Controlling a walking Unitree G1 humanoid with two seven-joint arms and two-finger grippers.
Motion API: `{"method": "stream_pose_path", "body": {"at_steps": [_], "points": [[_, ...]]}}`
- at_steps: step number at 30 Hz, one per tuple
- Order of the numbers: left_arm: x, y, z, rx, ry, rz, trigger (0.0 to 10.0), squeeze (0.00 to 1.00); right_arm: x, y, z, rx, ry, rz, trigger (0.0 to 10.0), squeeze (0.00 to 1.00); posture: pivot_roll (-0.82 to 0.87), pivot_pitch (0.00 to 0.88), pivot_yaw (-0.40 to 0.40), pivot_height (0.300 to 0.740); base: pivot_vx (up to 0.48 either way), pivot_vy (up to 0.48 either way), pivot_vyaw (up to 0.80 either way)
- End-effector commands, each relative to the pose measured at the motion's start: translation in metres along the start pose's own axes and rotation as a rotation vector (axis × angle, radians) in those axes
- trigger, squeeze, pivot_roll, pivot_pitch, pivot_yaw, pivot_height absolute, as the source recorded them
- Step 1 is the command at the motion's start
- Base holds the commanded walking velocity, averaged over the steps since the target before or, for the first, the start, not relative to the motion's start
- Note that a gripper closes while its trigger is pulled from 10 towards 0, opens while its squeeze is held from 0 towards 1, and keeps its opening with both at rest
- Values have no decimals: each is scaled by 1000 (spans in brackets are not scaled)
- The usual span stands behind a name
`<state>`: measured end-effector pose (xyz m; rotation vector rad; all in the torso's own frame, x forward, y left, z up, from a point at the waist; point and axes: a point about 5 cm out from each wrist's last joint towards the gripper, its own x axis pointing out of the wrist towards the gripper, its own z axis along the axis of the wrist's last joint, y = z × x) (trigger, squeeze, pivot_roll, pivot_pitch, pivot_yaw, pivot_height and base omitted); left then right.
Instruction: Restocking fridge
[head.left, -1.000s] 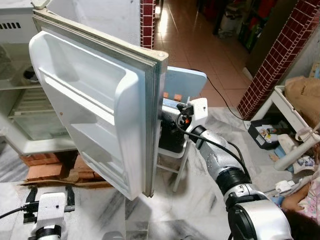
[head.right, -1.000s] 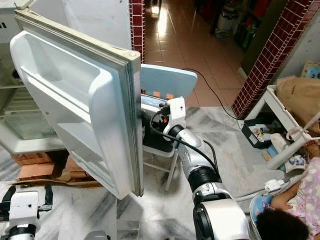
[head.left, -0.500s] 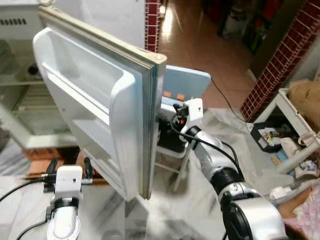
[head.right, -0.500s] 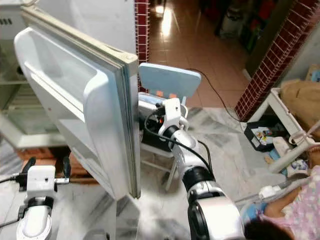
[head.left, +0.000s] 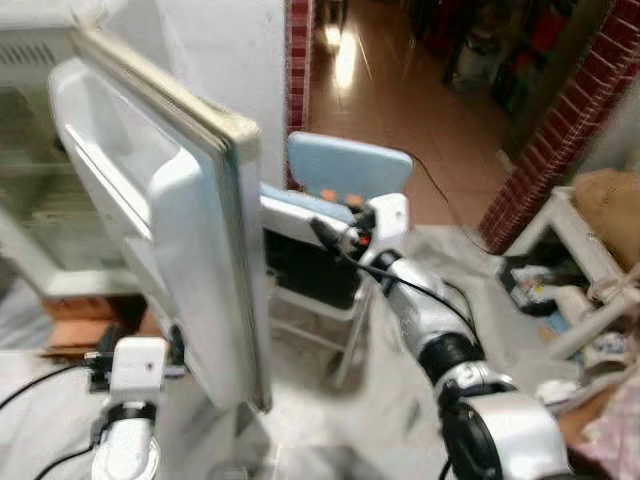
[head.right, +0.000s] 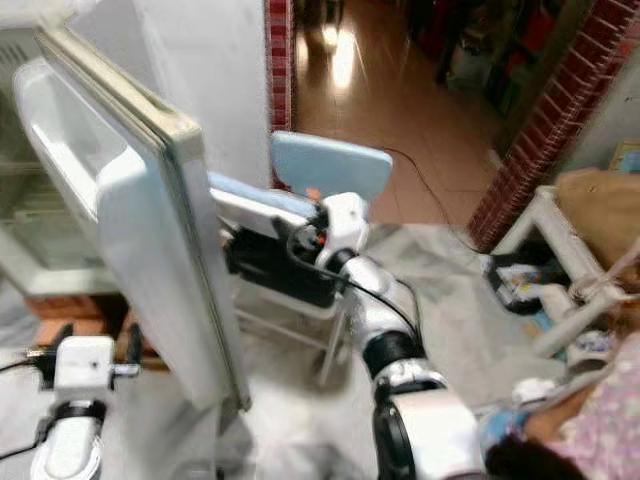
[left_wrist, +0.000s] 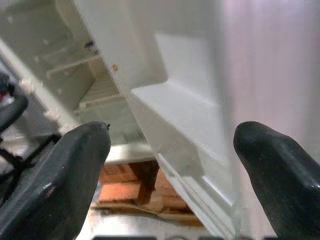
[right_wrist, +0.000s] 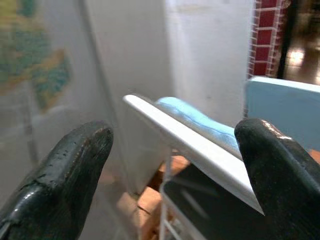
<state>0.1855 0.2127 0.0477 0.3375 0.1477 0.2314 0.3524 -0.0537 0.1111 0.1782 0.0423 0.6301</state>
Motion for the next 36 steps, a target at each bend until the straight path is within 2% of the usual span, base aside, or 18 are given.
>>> {"method": "stream_pose_path", "body": {"at_steps": [1,7,12,18,22,27,29,30,32,33,34,35,36], "points": [[-1,-1,3,-1,-8,3,10000,0,-4,-11,4,-20,1,-28,10000,0,124,23,-20,740,0,0,0],[-5,2,-3,0,10,10,10000,0,-1,-8,5,-22,1,3,10000,0,120,30,-26,740,0,0,0],[-6,-7,2,15,-22,-6,10000,0,4,1,6,-34,-11,35,10000,0,120,26,-26,740,0,0,751],[-5,-8,3,11,-24,-18,10000,0,4,3,4,-28,-8,34,10000,0,119,19,-24,740,0,0,766],[-3,-10,3,15,-24,-27,10000,0,7,3,4,-43,16,-3,10000,0,122,17,-23,740,0,0,673],[-1,-11,2,14,-18,-25,10000,0,14,6,7,-64,44,-53,10000,0,125,10,-25,740,0,0,0],[-1,-12,2,13,-18,-28,10000,0,21,15,16,-7,3,-12,10000,0,125,9,-25,740,0,0,0],[-1,-13,2,12,-19,-36,10000,0,28,32,29,117,-82,112,10000,0,125,8,-24,740,0,0,0],[-1,-14,2,11,-20,-41,10000,0,31,46,41,199,-153,222,10000,0,125,8,-24,740,0,0,0],[-1,-14,2,11,-20,-42,10000,0,29,60,53,273,-204,367,10000,0,124,5,-25,740,0,0,0],[0,-14,2,11,-21,-43,10000,0,21,79,68,360,-261,567,10000,0,124,5,-25,740,0,0,0],[0,-14,2,11,-21,-43,10000,0,21,79,68,360,-261,567,10000,0,124,5,-25,740,0,0,0],[0,-14,2,10,-21,-44,10000,0,15,85,73,388,-277,645,10000,0,124,5,-25,740,0,0,0]]}}
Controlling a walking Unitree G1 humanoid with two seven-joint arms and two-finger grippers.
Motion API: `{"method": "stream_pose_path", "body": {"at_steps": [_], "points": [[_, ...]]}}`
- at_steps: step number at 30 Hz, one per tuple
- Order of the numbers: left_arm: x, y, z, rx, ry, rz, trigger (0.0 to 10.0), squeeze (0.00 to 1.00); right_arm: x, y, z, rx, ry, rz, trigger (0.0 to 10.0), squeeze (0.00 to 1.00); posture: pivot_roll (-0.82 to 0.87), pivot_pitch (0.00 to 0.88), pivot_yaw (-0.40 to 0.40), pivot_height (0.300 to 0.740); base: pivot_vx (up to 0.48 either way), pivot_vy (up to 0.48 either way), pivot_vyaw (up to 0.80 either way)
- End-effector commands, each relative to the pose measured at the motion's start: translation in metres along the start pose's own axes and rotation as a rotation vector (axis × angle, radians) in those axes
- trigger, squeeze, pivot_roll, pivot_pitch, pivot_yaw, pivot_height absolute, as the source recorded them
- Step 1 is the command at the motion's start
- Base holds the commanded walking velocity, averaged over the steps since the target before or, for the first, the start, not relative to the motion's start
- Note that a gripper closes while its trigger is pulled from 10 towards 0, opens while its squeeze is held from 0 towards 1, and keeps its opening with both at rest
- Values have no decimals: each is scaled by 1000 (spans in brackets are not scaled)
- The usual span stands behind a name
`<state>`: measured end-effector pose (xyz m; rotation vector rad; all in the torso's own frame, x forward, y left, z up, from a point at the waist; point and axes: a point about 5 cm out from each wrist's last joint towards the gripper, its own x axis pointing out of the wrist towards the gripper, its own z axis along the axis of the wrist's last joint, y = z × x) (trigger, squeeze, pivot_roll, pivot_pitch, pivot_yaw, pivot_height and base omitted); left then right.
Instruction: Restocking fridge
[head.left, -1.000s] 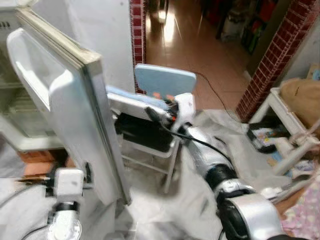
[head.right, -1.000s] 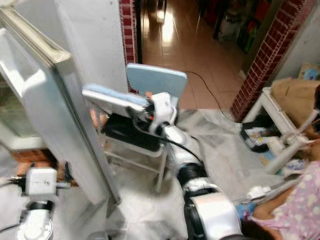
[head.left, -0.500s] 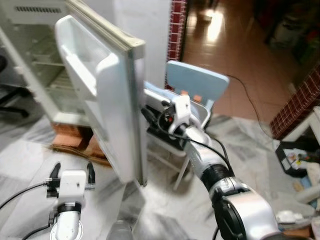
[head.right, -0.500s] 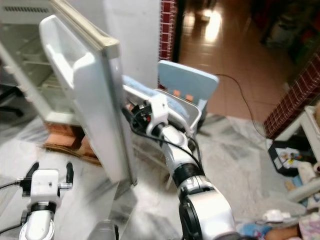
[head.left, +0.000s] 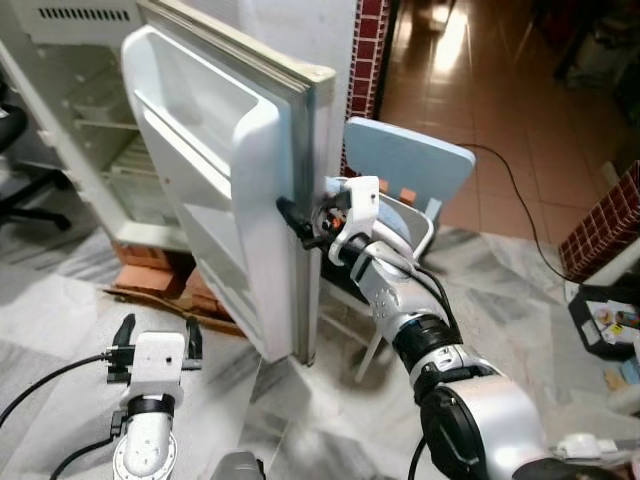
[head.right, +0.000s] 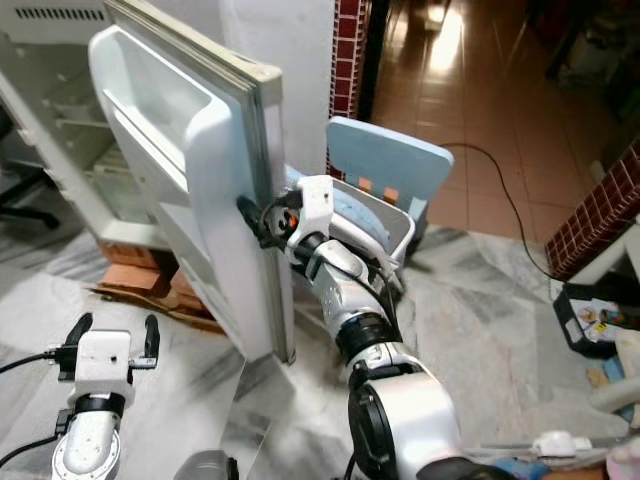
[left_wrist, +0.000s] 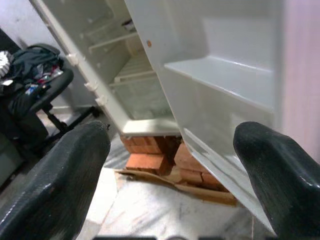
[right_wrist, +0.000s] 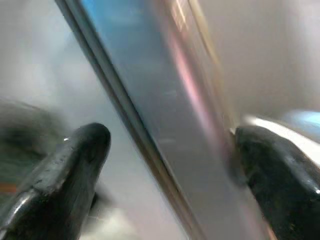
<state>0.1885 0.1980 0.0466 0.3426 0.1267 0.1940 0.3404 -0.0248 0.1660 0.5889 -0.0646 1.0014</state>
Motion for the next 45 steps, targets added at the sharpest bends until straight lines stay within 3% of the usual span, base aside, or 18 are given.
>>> {"method": "stream_pose_path", "body": {"at_steps": [1,2,3,4,5,7,10,12,15,16,17,18,21,22,24,37,41,45], "points": [[0,0,-2,4,7,-12,10000,0,22,54,10,59,-52,348,10000,0,122,1,-26,740,0,0,0],[0,0,-2,4,7,-12,10000,0,22,54,10,59,-52,348,10000,0,122,1,-26,740,0,0,0],[1,0,-2,4,7,-12,10000,0,16,62,11,57,-37,423,10000,0,122,1,-26,740,0,0,0],[1,0,-2,2,6,-15,10000,0,-2,59,-2,15,60,478,10000,0,117,0,-27,740,0,0,0],[1,-1,-2,2,6,-16,10000,0,-7,54,-8,-7,97,464,10000,0,117,0,-27,740,0,0,0],[1,-1,-2,-1,6,-16,10000,0,-17,34,-20,-63,160,351,10000,0,117,0,-27,740,0,0,0],[2,-1,-2,-3,5,-13,10000,0,-24,22,-26,-102,197,284,10000,0,113,0,-27,740,0,0,0],[2,1,-2,-13,9,-1,10000,0,-43,1,-32,-154,243,157,10000,0,107,1,-28,740,0,0,0],[2,1,-3,-18,12,4,10000,0,-49,-6,-34,-172,257,108,10000,0,107,1,-28,740,0,0,0],[3,2,-3,-23,14,8,10000,0,-58,-15,-35,-204,262,17,10000,0,104,0,-29,740,0,0,0],[3,2,-3,-23,14,8,10000,0,-58,-15,-35,-204,262,17,10000,0,104,0,-29,740,0,0,0],[5,4,-3,-25,15,12,10000,0,-68,-24,-35,-230,258,-88,10000,0,100,0,-28,740,0,304,0],[6,5,-3,-27,14,12,10000,0,-79,-30,-33,-235,252,-191,10000,0,97,0,-26,740,0,391,0],[9,7,-2,-26,5,-10,10000,0,-104,-42,-27,-246,204,-426,10000,0,88,0,-24,740,0,480,0],[11,7,0,-23,-3,-40,10000,0,-112,-48,-26,-269,179,-510,10000,0,87,0,-24,740,0,480,0],[18,16,-9,-64,44,-113,10000,0,-126,-53,-29,-327,173,-618,10000,0,73,0,-23,740,0,480,0],[20,22,-7,-134,48,-111,10000,0,-131,-52,-32,-336,188,-654,10000,0,57,0,-17,740,0,480,0],[15,19,2,-171,18,-86,10000,0,-142,-54,-37,-335,207,-690,10000,0,48,0,-10,740,0,480,0]]}}
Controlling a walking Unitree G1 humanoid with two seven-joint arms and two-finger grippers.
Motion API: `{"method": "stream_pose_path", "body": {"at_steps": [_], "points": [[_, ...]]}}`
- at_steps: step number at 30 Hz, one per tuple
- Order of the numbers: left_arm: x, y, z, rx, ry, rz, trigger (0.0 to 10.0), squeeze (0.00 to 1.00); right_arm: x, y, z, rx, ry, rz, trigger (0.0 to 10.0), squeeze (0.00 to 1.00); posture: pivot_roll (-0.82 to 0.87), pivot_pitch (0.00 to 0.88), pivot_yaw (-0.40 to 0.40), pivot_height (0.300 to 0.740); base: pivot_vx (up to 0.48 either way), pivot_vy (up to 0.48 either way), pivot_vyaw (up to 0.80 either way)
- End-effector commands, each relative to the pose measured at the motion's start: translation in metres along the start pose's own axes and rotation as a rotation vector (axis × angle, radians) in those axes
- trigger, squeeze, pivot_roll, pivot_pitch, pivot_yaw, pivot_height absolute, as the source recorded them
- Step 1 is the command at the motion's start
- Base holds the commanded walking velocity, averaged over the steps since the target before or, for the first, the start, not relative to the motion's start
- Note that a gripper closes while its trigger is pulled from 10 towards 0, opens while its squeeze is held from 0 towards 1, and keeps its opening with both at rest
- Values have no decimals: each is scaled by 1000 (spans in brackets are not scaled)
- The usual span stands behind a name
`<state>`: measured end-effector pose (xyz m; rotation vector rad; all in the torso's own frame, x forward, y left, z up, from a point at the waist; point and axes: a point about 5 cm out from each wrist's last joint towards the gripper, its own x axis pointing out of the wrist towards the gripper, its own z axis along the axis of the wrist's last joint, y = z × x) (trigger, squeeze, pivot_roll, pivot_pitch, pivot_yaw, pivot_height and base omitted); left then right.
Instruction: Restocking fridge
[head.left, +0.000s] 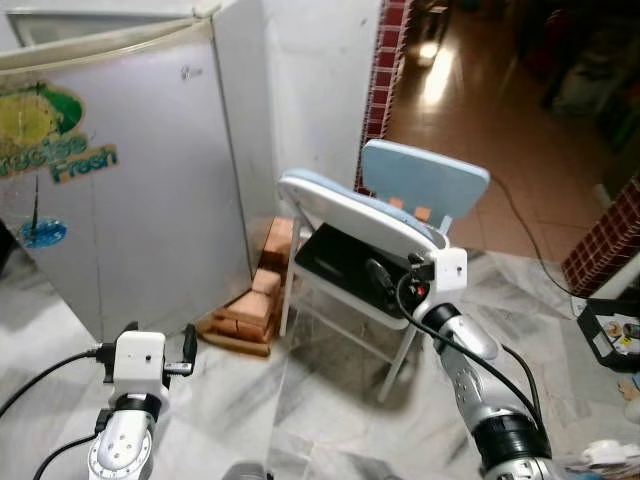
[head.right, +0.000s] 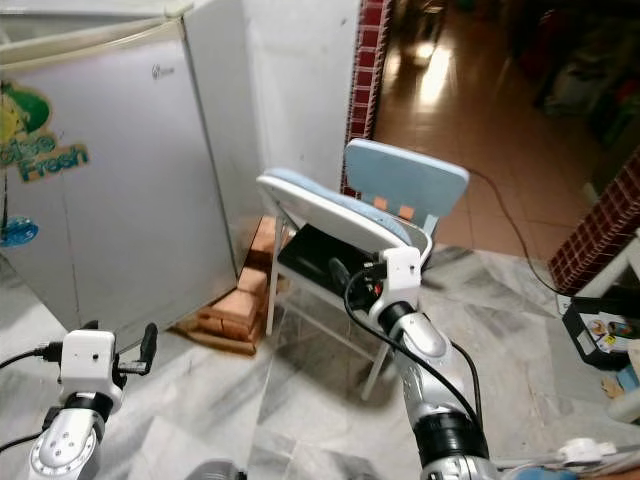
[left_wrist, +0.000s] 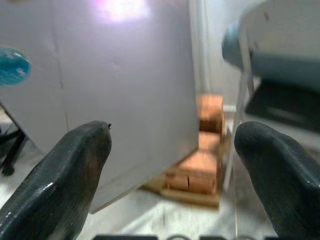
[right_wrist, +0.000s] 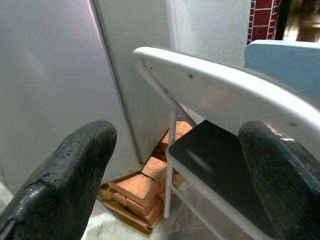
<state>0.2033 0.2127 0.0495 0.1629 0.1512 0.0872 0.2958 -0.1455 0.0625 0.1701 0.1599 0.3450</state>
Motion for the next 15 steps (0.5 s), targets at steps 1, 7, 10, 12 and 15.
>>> {"method": "stream_pose_path", "body": {"at_steps": [1,7,10,12,15], "points": [[-3,3,4,-7,-15,33,10000,0,3,6,2,-7,-8,7,10000,0,48,0,-10,740,0,480,0],[-2,-11,8,-39,-40,-14,10000,0,3,6,3,-19,0,-5,10000,0,37,0,-4,740,0,480,0],[-3,-12,8,-48,-36,-14,10000,0,4,5,5,-26,0,0,10000,0,32,0,-5,740,0,480,0],[-4,-11,8,-51,-34,-14,10000,0,3,3,6,-38,-5,-8,10000,0,32,0,3,740,0,480,0],[-7,0,7,-56,-34,60,10000,0,-1,1,2,-69,15,-8,10000,0,26,0,13,740,0,480,0]]}}
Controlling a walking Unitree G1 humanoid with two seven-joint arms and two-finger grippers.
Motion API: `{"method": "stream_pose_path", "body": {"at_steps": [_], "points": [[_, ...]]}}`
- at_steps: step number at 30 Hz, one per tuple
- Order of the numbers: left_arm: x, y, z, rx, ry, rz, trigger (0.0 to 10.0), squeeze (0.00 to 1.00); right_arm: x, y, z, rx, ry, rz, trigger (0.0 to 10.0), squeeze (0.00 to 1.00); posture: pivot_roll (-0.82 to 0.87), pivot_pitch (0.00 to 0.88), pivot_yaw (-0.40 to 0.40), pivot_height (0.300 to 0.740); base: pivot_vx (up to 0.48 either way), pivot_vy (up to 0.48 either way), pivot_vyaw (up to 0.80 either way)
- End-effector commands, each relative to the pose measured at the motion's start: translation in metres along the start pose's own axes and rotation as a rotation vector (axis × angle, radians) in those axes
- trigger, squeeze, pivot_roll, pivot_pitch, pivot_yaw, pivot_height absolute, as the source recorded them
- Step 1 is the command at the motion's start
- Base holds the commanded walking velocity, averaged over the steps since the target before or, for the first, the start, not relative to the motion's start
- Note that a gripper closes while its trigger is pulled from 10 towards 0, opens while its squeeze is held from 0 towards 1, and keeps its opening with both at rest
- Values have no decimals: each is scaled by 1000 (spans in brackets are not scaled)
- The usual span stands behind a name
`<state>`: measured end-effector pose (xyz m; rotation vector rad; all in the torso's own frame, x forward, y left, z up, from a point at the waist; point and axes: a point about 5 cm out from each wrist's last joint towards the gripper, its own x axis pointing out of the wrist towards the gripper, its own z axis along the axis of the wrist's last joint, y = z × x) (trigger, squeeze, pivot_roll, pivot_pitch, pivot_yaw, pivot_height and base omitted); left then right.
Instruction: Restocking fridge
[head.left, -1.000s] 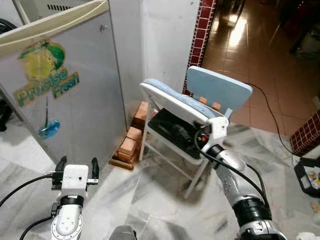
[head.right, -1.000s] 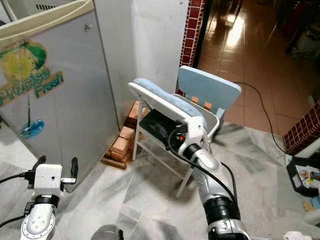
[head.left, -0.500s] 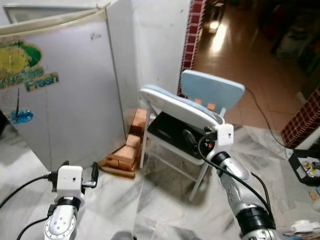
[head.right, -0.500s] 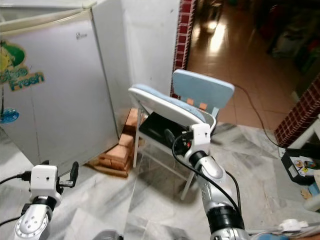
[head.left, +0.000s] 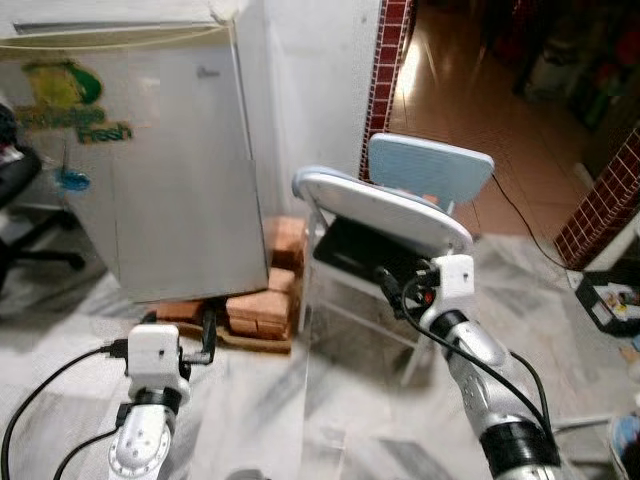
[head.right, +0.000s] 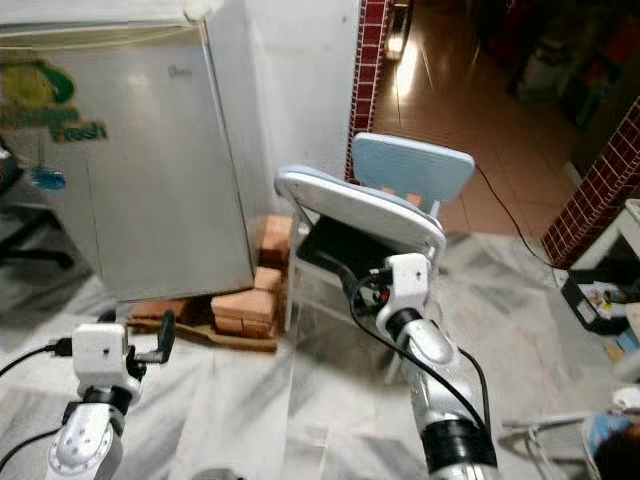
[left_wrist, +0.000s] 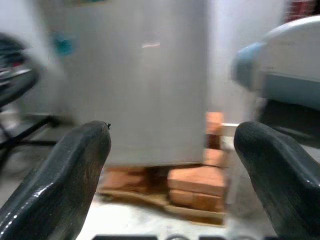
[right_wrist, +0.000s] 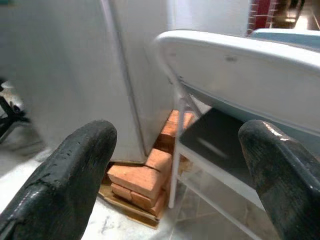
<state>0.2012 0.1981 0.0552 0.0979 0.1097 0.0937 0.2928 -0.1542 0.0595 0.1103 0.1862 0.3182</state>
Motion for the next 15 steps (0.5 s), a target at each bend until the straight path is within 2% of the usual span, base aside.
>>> {"method": "stream_pose_path", "body": {"at_steps": [1,3,7,8,10,12,13,15], "points": [[-2,15,1,10,3,64,10000,0,4,8,5,-19,-19,22,10000,0,26,0,13,740,0,480,0],[-1,15,2,12,-1,64,10000,0,2,8,4,-15,-23,5,10000,0,26,0,10,740,0,480,0],[3,13,5,11,-13,57,10000,0,3,6,3,-71,-19,-44,10000,0,23,0,6,740,0,478,0],[2,12,7,14,-31,44,10000,0,2,8,1,-37,5,9,10000,0,19,0,6,740,0,472,0],[1,12,6,7,-20,46,10000,0,1,7,5,-6,-18,17,10000,0,18,1,4,740,0,454,0],[1,12,5,8,-18,45,10000,0,0,6,7,-24,-23,24,10000,0,17,3,1,740,0,450,0],[0,12,4,8,-16,45,10000,0,-1,4,7,-72,-16,-2,10000,0,12,5,-1,740,0,450,0],[0,12,4,8,-15,43,10000,0,0,2,6,-78,-7,-18,10000,0,12,7,-1,740,0,450,0]]}}
